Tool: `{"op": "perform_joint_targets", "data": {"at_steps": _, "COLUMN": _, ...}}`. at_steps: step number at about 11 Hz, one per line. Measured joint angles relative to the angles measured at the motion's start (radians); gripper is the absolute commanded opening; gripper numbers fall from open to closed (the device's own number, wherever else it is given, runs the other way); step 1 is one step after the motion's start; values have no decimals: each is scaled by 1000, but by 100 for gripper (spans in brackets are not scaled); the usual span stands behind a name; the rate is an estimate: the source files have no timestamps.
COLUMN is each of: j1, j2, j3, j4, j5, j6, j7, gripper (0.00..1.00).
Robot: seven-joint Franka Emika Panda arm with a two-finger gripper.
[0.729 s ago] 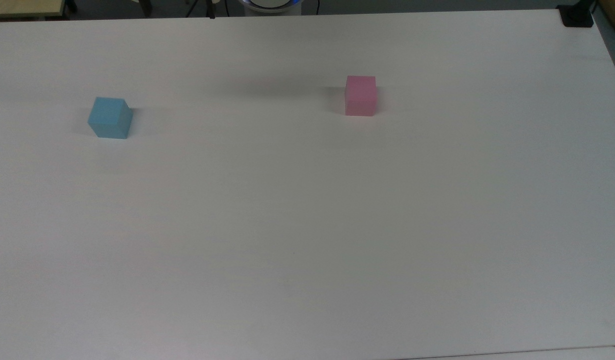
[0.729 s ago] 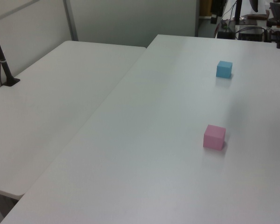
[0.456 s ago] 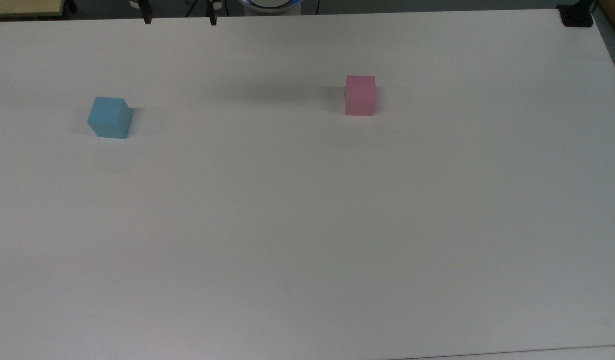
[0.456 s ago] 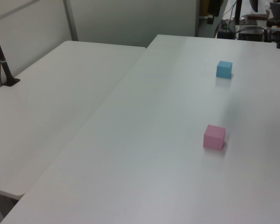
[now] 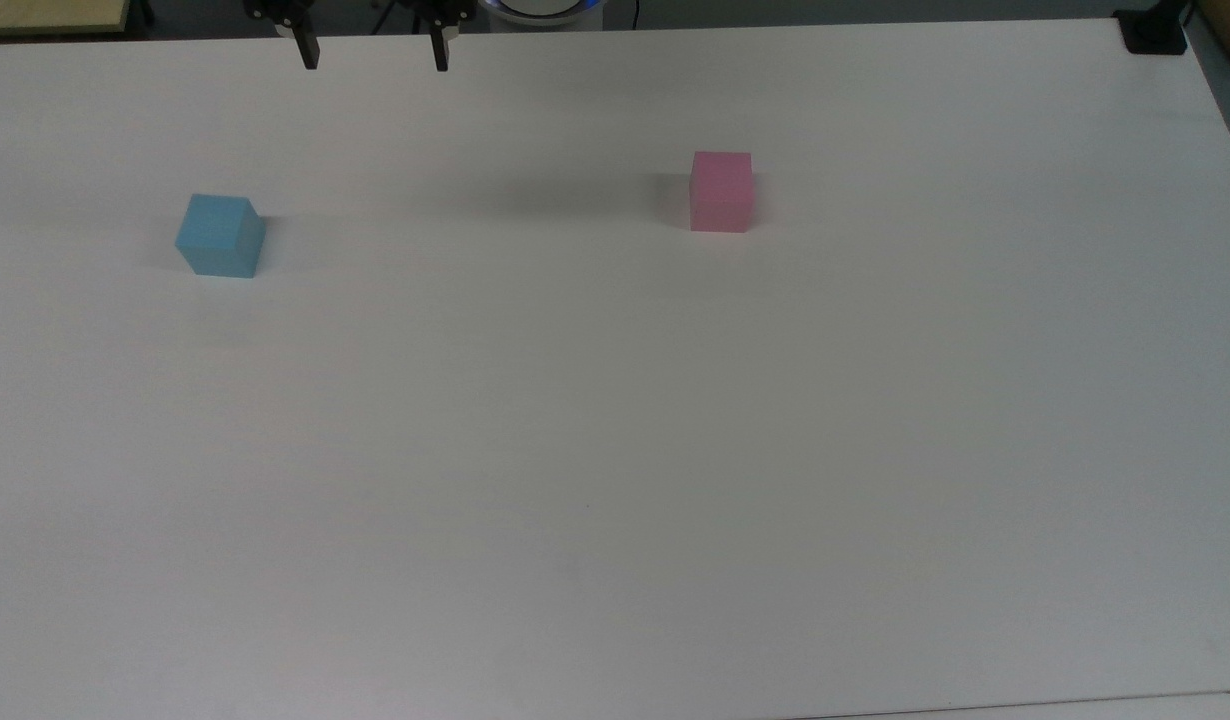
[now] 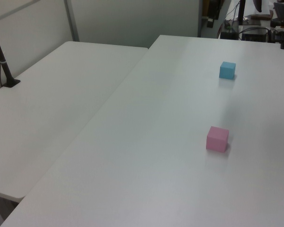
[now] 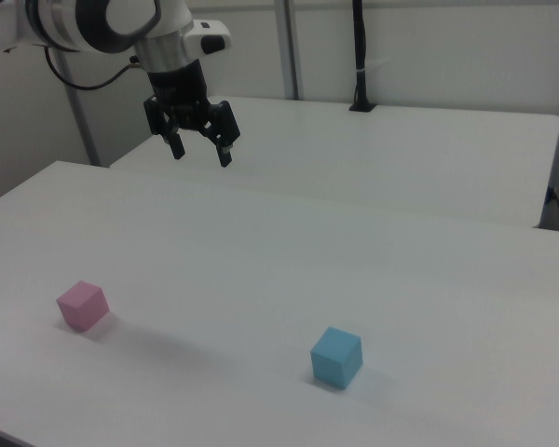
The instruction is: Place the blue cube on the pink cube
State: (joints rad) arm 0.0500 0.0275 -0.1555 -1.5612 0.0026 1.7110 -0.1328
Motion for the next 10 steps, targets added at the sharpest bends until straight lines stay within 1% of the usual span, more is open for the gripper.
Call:
{"op": "perform_joint_targets", "data": {"at_steps": 3, "j1": 12, "j2": 3, "j3": 0, "j4": 0, "j5": 0, "j6": 0, "j7": 0, "gripper": 100}}
{"op": "perform_joint_targets", "data": {"at_steps": 10, "j1": 13, "j2": 3, "j3": 0, "j4": 0, "j5": 0, "j6": 0, "j7": 8, "gripper": 100}}
